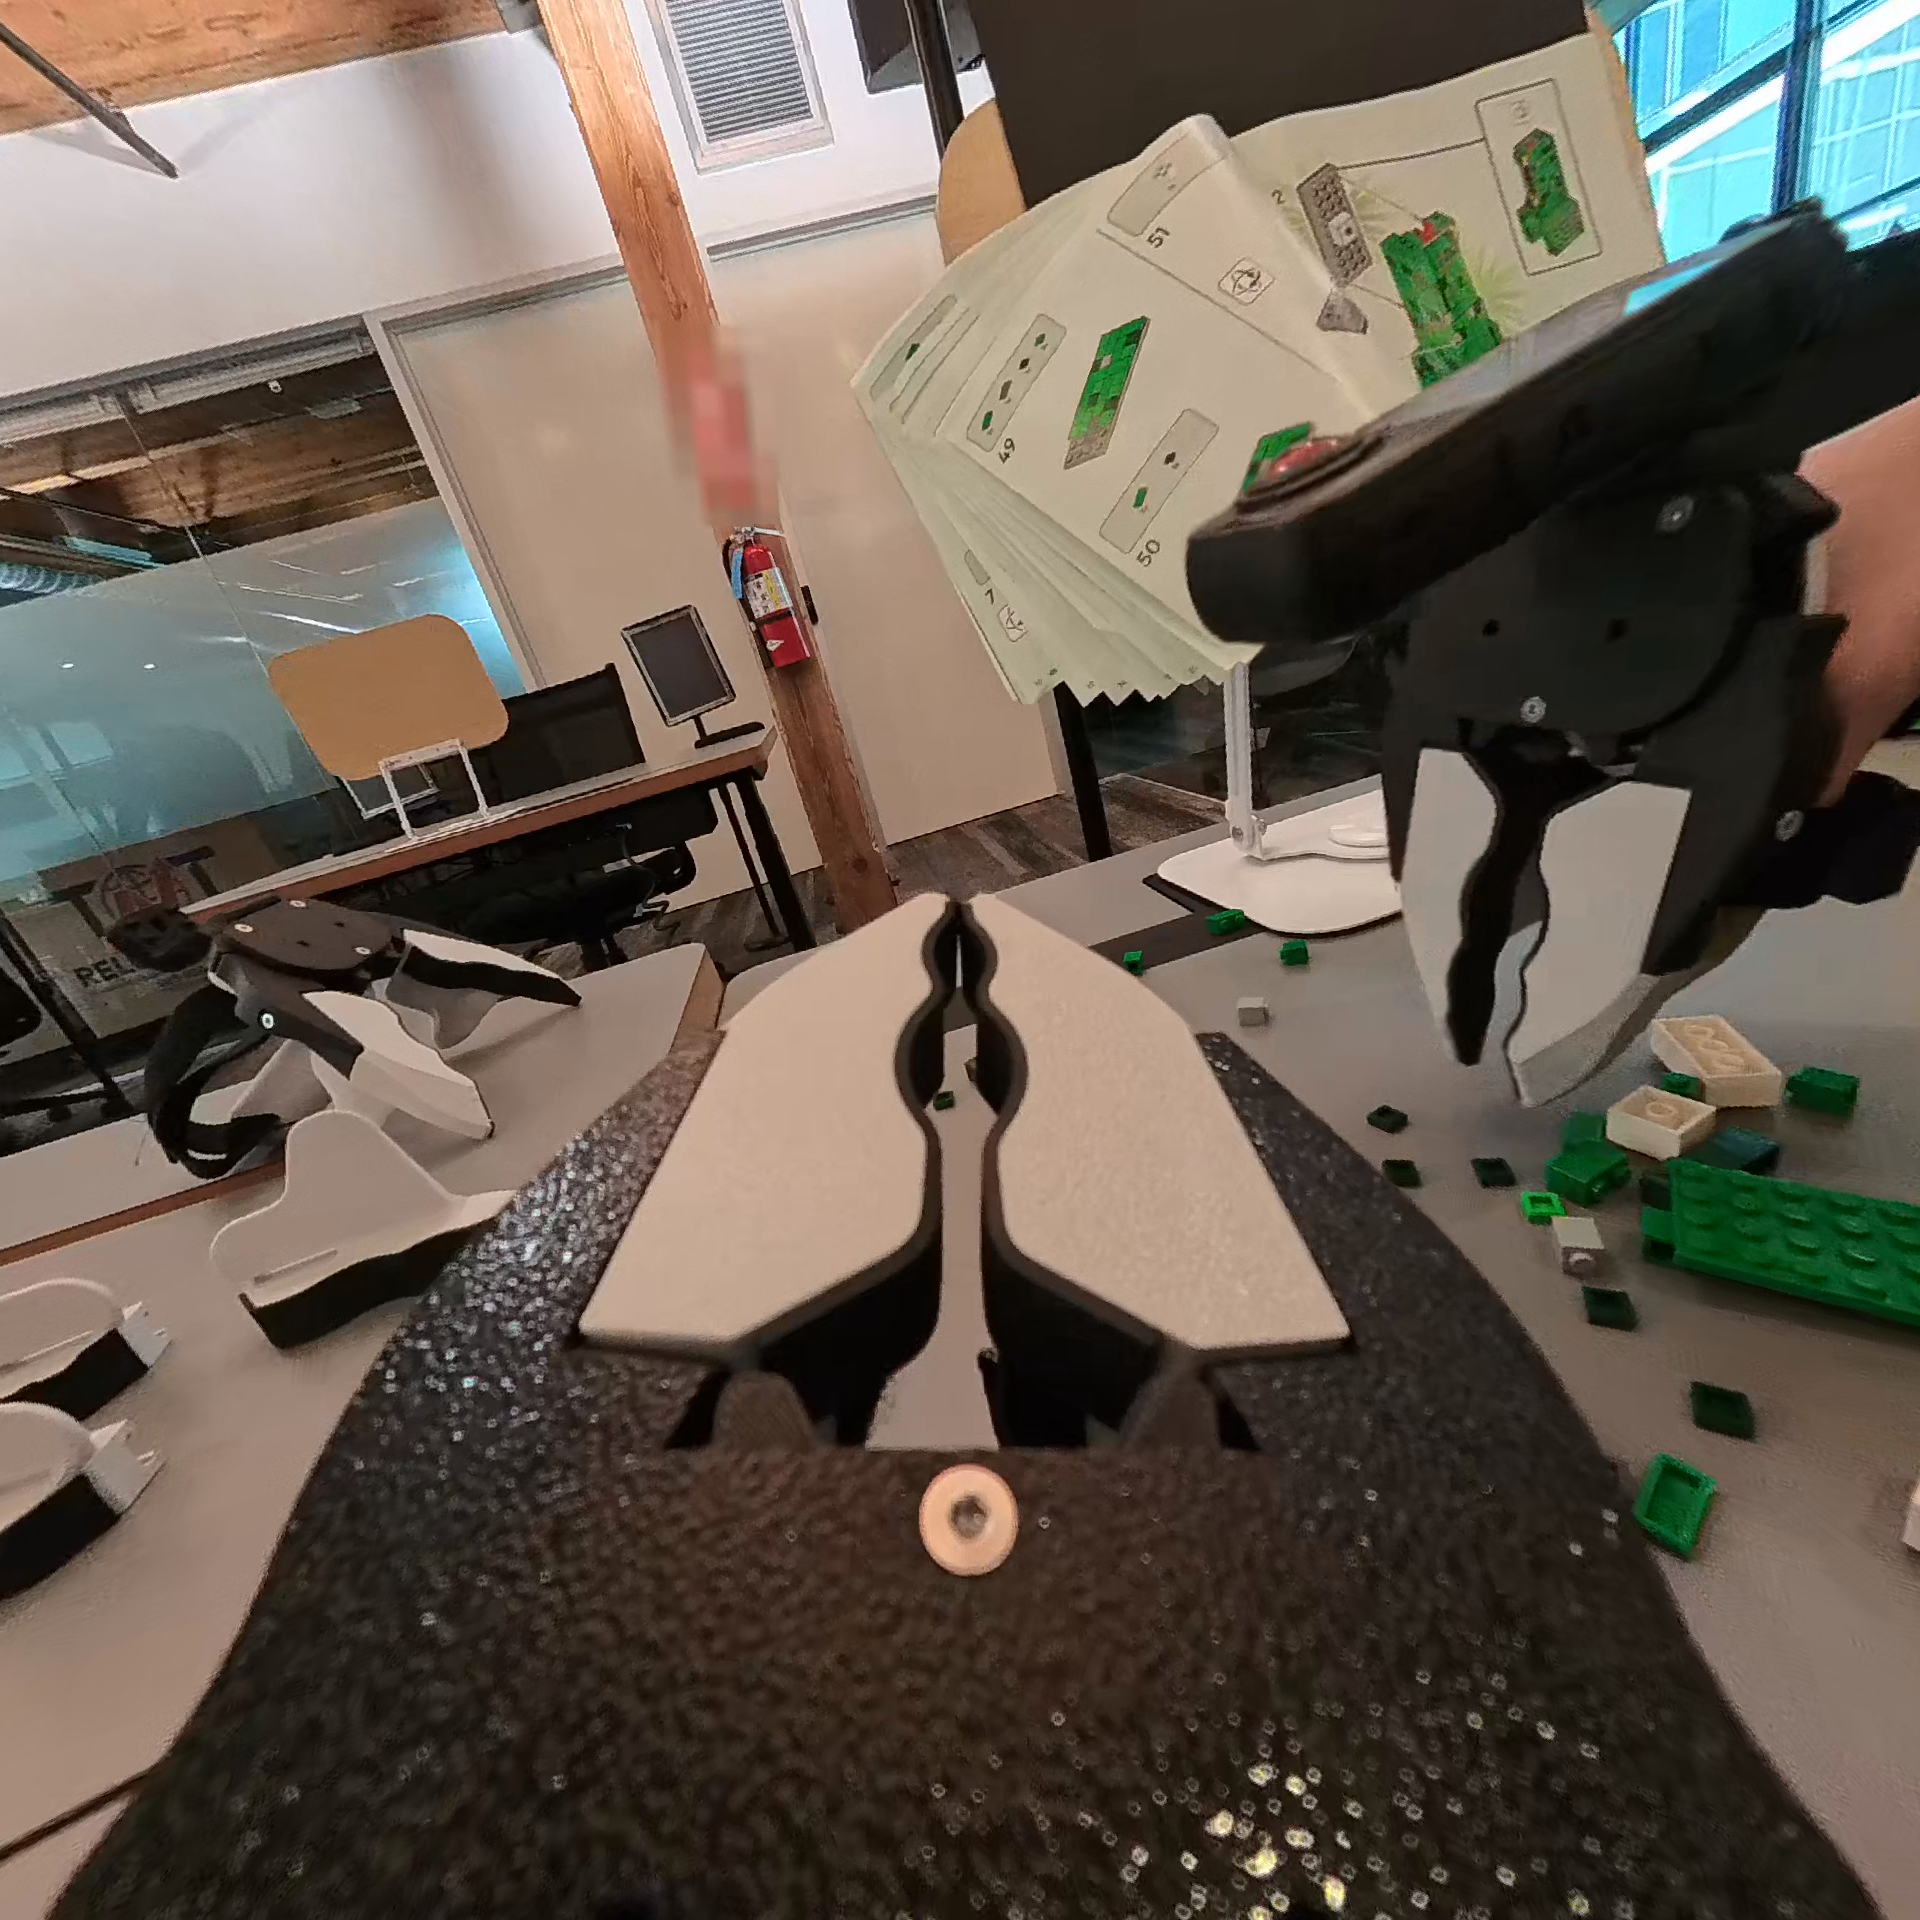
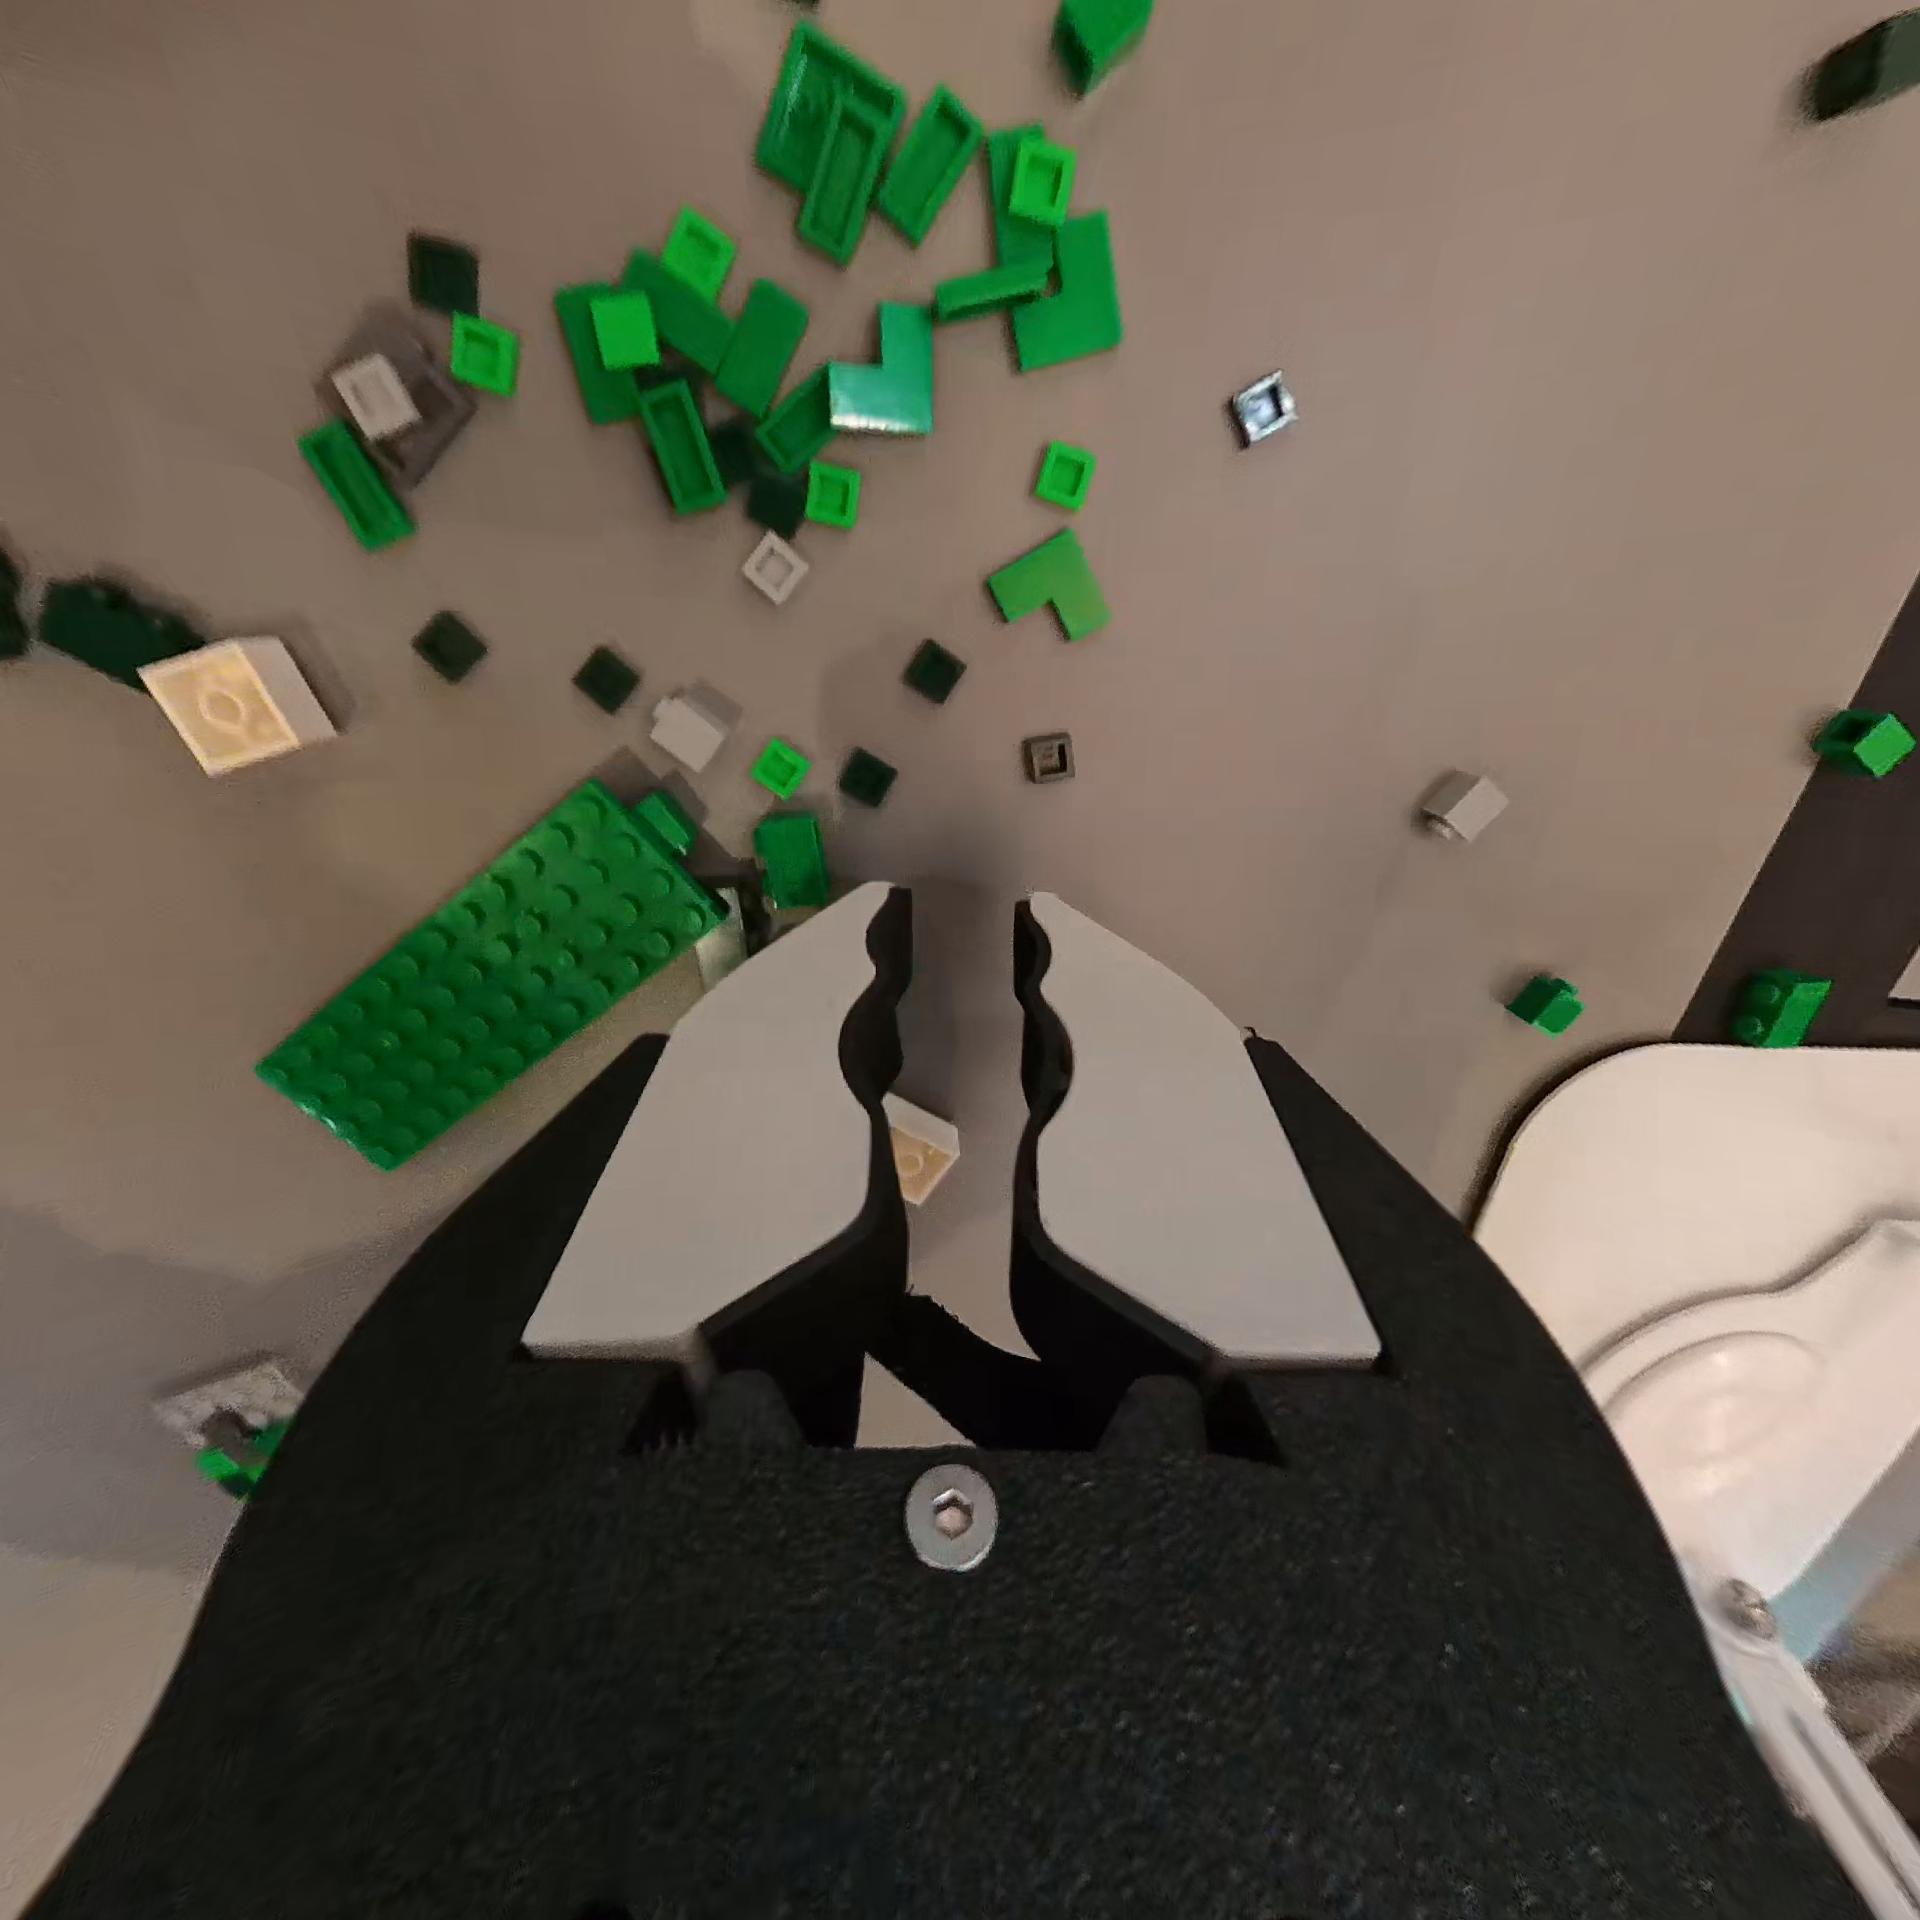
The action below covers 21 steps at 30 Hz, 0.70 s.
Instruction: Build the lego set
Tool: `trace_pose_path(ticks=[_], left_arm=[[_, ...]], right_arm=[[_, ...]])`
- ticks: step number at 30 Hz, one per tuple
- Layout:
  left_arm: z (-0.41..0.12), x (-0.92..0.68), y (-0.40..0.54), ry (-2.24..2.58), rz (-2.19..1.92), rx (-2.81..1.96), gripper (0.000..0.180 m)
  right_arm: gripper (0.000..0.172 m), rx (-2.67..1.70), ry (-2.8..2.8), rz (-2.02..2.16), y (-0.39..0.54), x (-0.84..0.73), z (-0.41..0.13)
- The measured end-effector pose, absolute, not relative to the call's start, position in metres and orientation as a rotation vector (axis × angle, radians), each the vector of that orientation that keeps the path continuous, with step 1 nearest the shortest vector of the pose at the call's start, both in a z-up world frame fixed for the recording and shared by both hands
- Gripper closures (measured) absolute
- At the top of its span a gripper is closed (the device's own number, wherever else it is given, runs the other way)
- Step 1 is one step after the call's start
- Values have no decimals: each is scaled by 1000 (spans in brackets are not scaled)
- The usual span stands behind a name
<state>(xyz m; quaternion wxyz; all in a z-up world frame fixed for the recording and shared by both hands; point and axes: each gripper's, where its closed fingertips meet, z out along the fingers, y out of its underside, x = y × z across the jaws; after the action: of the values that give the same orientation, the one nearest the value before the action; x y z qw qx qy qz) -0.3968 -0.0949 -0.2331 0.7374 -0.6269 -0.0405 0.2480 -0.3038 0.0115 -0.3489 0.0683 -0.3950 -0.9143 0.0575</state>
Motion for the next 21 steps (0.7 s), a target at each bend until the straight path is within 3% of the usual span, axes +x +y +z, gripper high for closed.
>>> trace_pose_path(ticks=[8,21], left_arm=[[-236,-394,-91,-70,522,-1395,180],[-238,-393,-87,-66,502,-1414,180]], right_arm=[[163,-877,-2832,98,22,-302,-354],[153,-545,-3014,132,11,-286,-359]])
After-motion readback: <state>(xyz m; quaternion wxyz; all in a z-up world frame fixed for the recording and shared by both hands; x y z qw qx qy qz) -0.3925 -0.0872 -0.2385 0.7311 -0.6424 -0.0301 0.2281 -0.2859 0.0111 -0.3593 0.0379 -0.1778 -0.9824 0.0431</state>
